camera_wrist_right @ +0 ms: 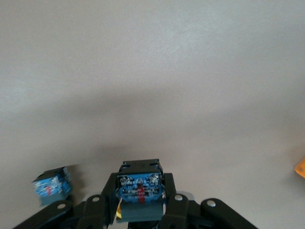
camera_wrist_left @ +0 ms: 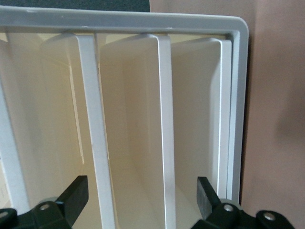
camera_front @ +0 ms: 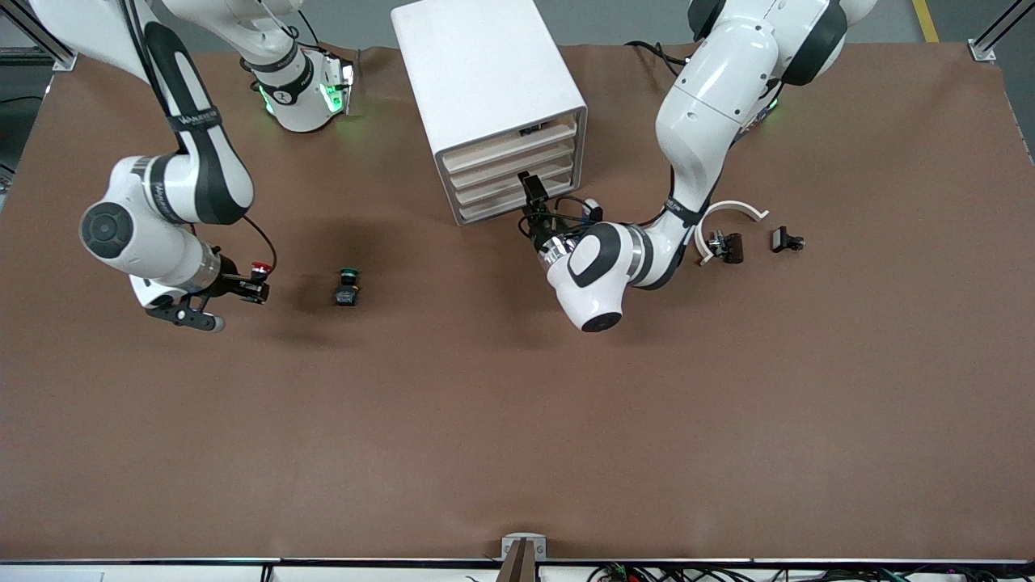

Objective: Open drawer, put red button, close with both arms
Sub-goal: 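Grasp the red button with the right gripper while the left gripper grips the drawer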

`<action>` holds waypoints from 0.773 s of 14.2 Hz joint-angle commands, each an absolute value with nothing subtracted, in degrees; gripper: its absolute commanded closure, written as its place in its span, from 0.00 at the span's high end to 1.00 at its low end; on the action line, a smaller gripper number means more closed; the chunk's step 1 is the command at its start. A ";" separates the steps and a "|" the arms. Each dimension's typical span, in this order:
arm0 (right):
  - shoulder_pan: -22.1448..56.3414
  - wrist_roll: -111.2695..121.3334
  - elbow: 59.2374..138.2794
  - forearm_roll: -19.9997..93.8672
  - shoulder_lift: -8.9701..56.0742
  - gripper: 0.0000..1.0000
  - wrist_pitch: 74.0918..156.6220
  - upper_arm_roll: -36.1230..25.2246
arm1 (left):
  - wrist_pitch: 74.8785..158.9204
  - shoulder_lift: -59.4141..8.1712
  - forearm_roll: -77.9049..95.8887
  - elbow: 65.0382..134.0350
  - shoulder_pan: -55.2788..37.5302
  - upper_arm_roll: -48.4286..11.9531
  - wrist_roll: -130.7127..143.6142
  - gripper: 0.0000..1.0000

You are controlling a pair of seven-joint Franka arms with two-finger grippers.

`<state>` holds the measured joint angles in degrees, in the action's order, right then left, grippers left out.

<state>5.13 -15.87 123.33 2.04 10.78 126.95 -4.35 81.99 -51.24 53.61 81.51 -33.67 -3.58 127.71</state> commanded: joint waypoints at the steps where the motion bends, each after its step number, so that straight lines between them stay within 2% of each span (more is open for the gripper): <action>1: 5.36 -21.42 118.49 1.58 8.88 0.00 118.60 -3.52 | 80.07 -50.54 52.29 80.07 -33.66 -3.25 127.97 1.00; 4: 8.16 -28.10 112.17 1.67 7.91 0.00 107.88 -3.34 | 76.21 -50.63 52.47 80.07 -33.84 -3.69 127.62 0.94; 7: 11.68 -34.61 107.68 1.93 7.56 0.00 101.53 -3.34 | 75.24 -50.97 52.65 80.33 -34.71 -4.30 127.27 0.75; 8: 12.73 -36.89 106.71 2.02 7.56 0.00 100.30 -3.34 | 75.32 -51.24 52.82 80.42 -34.72 -4.92 127.18 0.67; 11: 15.81 -42.60 104.68 2.28 7.56 0.00 98.00 -3.25 | 75.32 -51.68 53.00 80.60 -35.15 -5.01 127.35 0.31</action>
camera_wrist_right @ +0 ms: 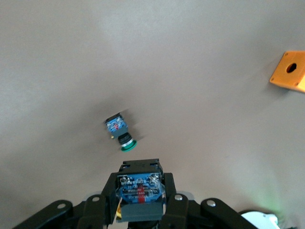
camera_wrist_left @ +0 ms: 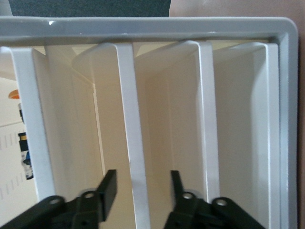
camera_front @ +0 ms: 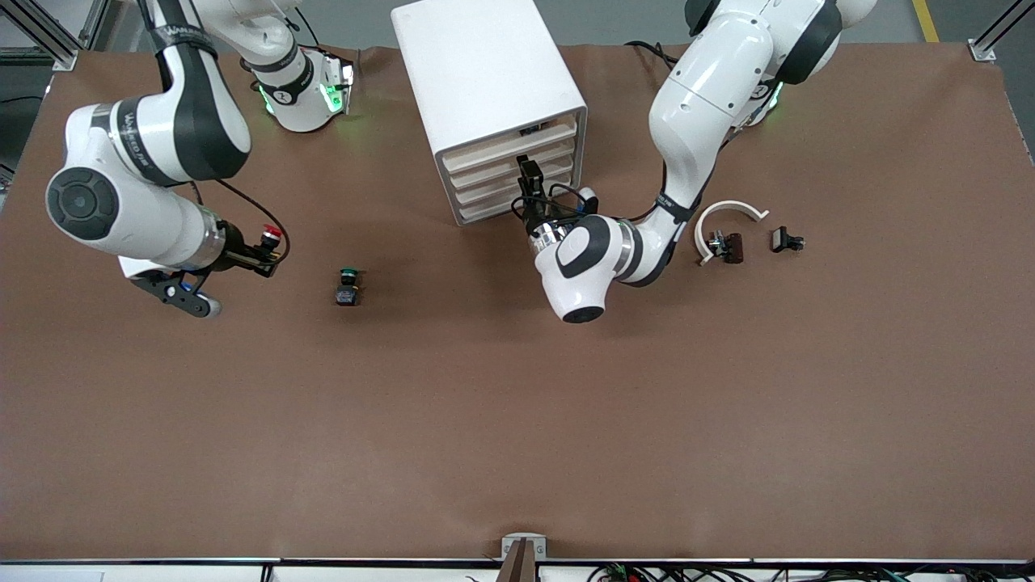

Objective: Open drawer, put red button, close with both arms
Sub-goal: 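Pull the drawer open with the left gripper while the right gripper lifts the button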

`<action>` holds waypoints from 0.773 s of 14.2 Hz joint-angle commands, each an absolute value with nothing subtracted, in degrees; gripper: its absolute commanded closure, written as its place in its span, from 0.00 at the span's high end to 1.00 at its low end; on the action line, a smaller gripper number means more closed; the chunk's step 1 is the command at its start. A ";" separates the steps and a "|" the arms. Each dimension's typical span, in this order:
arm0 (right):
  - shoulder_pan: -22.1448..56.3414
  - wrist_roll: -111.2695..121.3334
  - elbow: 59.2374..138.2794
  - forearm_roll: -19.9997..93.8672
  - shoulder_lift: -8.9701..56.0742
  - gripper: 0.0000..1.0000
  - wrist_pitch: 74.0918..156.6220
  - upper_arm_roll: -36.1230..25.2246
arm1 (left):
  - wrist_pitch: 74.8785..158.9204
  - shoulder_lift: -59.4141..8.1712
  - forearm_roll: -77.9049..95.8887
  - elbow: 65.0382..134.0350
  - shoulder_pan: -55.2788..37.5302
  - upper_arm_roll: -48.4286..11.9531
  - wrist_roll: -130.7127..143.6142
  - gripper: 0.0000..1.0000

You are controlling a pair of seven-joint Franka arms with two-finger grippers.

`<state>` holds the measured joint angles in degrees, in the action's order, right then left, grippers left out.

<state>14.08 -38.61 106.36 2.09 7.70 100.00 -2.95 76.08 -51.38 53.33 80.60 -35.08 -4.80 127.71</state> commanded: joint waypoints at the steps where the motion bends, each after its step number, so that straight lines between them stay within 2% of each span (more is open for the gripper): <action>1: 16.86 -44.63 104.07 2.29 7.65 0.00 97.48 -3.25 | 75.32 -51.68 53.00 80.60 -35.16 -5.01 127.53 0.18; 2: 18.01 -46.74 103.80 2.29 7.65 0.00 97.30 -3.25 | 75.32 -51.68 53.09 80.60 -35.07 -5.01 127.53 0.05; 3: 19.24 -49.28 103.45 2.29 7.65 0.00 97.29 -3.25 | 75.41 -51.68 53.00 80.60 -35.07 -4.92 127.62 0.00; 8: 23.11 -58.26 100.73 2.29 8.26 0.00 96.51 -3.25 | 75.67 -51.68 52.82 80.25 -32.53 -4.31 128.14 0.00; 11: 23.82 -61.25 92.40 5.53 10.71 0.00 89.58 -3.43 | 76.81 -51.68 53.00 79.72 -28.84 -4.22 127.53 0.00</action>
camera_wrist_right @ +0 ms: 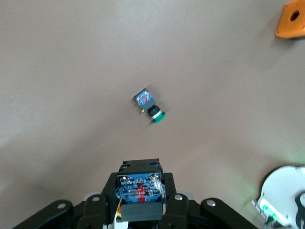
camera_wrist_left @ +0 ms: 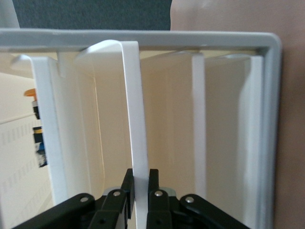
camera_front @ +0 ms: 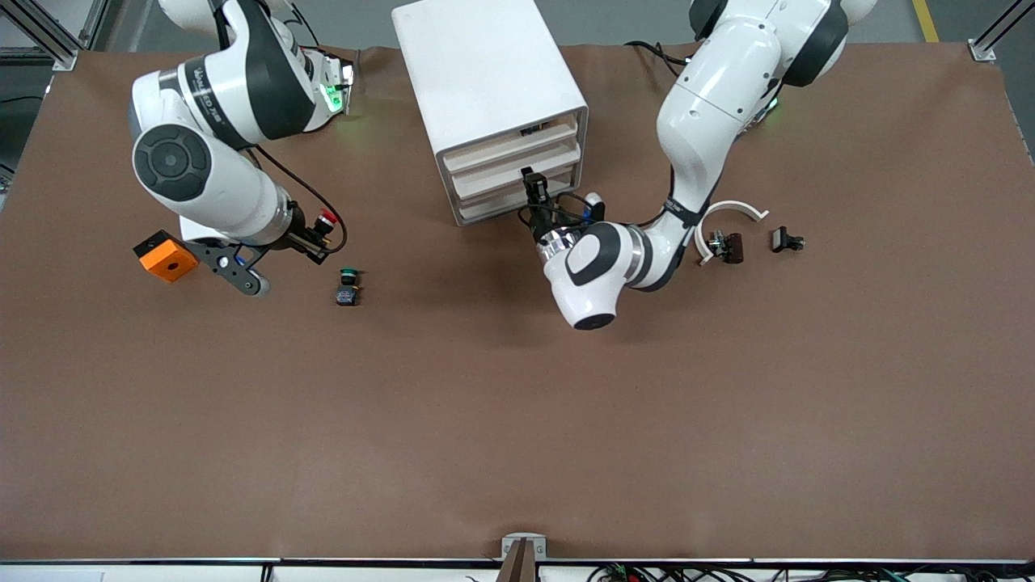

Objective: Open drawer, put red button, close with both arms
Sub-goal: 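Pull the drawer open with the left gripper while the right gripper lifts the button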

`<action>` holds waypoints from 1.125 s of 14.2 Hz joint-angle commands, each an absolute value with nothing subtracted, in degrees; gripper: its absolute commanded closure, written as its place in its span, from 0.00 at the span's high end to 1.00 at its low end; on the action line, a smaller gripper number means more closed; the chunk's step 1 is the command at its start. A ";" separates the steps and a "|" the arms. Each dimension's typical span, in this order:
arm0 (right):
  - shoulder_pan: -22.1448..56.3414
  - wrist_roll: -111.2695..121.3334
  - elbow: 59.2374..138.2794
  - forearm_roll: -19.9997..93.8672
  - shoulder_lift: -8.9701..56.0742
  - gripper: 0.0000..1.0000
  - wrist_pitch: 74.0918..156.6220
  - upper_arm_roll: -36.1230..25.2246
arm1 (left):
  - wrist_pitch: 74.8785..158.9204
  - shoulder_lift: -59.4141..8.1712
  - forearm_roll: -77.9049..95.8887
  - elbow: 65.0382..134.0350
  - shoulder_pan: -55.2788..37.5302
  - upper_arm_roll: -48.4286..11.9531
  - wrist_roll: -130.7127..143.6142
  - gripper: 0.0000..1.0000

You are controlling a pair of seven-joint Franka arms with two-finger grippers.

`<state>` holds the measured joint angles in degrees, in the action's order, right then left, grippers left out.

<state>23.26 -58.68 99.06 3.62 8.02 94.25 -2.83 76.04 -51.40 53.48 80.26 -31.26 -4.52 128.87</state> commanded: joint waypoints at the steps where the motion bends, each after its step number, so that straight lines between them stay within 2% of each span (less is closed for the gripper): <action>1: 24.17 -62.74 91.59 5.62 11.24 0.00 89.65 -3.34 | 76.82 -51.68 53.00 79.28 -27.70 -4.22 127.09 0.00; 5: 26.71 -68.27 90.27 5.97 12.65 0.00 90.00 -3.34 | 77.52 -51.68 53.00 77.79 -26.37 -4.22 125.95 0.01; 7: 28.64 -73.02 88.78 6.24 13.01 0.00 90.00 -3.34 | 77.61 -51.50 53.00 76.65 -25.49 -4.22 125.95 0.07; 9: 31.28 -77.59 87.98 7.11 13.36 0.00 90.17 -3.34 | 77.96 -51.50 53.09 75.50 -24.35 -4.22 125.77 0.08; 12: 33.83 -82.87 87.10 7.38 13.97 0.00 90.26 -3.34 | 80.15 -51.24 53.09 74.27 -23.99 -4.31 125.77 0.23; 13: 34.97 -84.27 87.01 7.30 14.41 0.00 90.35 -3.34 | 80.94 -51.15 53.09 73.57 -23.73 -4.31 125.77 0.46; 14: 36.29 -86.11 87.01 7.12 14.59 0.00 90.96 -3.34 | 81.21 -50.98 53.09 72.87 -23.47 -4.31 125.77 0.91; 15: 37.17 -87.79 87.01 7.21 14.76 0.00 91.84 -3.34 | 81.21 -50.80 53.09 71.90 -23.29 -4.31 125.86 1.00; 16: 38.48 -89.89 87.01 7.21 15.03 0.00 92.98 -3.34 | 81.21 -50.54 53.09 70.94 -22.42 -4.39 125.86 1.00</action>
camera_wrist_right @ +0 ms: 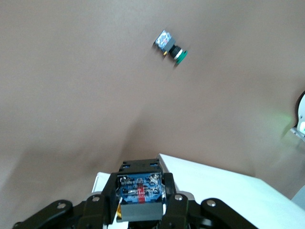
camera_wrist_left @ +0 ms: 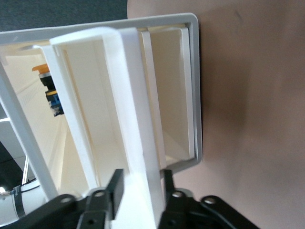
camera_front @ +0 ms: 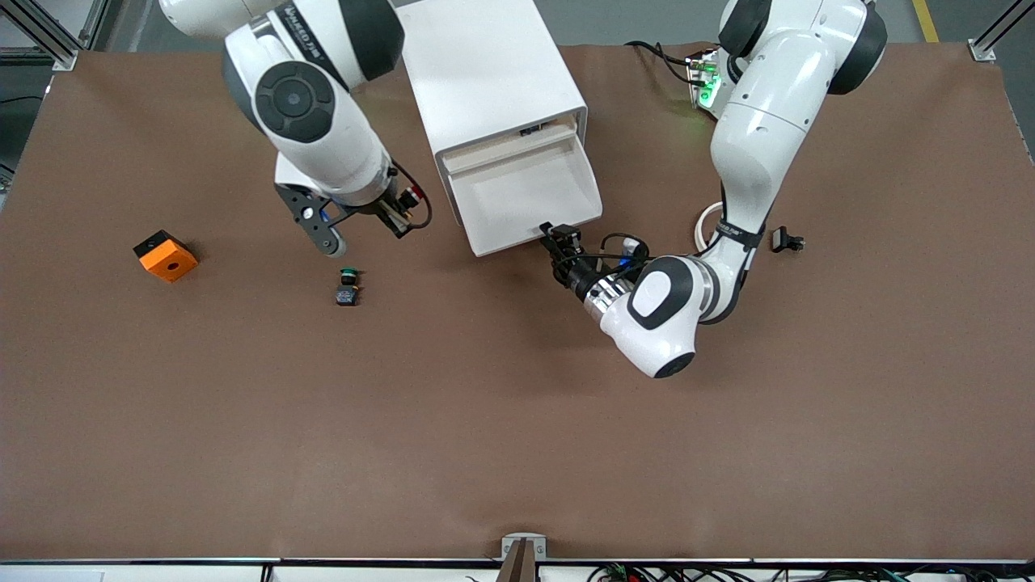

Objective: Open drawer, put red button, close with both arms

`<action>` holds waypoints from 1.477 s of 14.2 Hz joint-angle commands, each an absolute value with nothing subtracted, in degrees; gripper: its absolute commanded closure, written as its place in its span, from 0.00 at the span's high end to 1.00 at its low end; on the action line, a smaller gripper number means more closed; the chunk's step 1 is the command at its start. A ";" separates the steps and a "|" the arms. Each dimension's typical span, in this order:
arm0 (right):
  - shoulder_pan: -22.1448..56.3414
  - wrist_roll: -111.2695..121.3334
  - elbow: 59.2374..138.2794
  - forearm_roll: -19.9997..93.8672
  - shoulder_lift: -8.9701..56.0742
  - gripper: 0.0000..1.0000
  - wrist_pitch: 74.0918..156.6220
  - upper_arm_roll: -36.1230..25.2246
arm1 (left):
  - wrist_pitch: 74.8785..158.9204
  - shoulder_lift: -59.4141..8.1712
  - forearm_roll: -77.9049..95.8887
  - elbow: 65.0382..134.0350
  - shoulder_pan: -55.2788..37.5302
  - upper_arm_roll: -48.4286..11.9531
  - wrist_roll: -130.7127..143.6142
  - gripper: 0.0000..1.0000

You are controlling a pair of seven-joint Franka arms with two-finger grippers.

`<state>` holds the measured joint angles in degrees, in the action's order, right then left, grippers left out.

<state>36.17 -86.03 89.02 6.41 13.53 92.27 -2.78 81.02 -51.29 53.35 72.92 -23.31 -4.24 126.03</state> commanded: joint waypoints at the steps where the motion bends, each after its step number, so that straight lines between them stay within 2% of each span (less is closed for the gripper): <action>1: 39.63 -91.83 87.01 7.12 15.38 0.00 93.42 -3.34 | 81.21 -50.36 53.00 69.88 -21.28 -4.57 125.86 1.00; 5: 45.42 -103.86 86.31 6.51 18.62 0.00 96.14 -3.43 | 81.21 -46.95 52.21 67.59 -15.84 -4.31 118.60 1.00; 7: 48.50 -109.05 86.13 6.15 20.03 0.00 99.21 -3.51 | 81.30 -44.83 51.68 67.41 -13.63 -2.13 112.26 1.00; 9: 50.53 -113.80 84.47 6.07 21.70 0.00 99.84 -3.52 | 81.30 -42.46 46.00 67.32 -13.89 1.22 107.78 1.00; 15: 56.85 -125.84 83.06 2.73 25.74 0.00 104.31 -3.52 | 81.21 -36.31 21.48 67.59 -14.24 1.06 91.43 1.00; 21: 59.68 -131.65 82.97 2.37 30.14 0.00 109.59 -3.52 | 81.30 -32.00 11.45 67.85 -14.50 0.88 66.56 1.00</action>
<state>58.98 -129.74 84.91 3.23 28.39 109.38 -2.90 81.08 -34.35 14.91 66.40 -14.04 0.74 73.03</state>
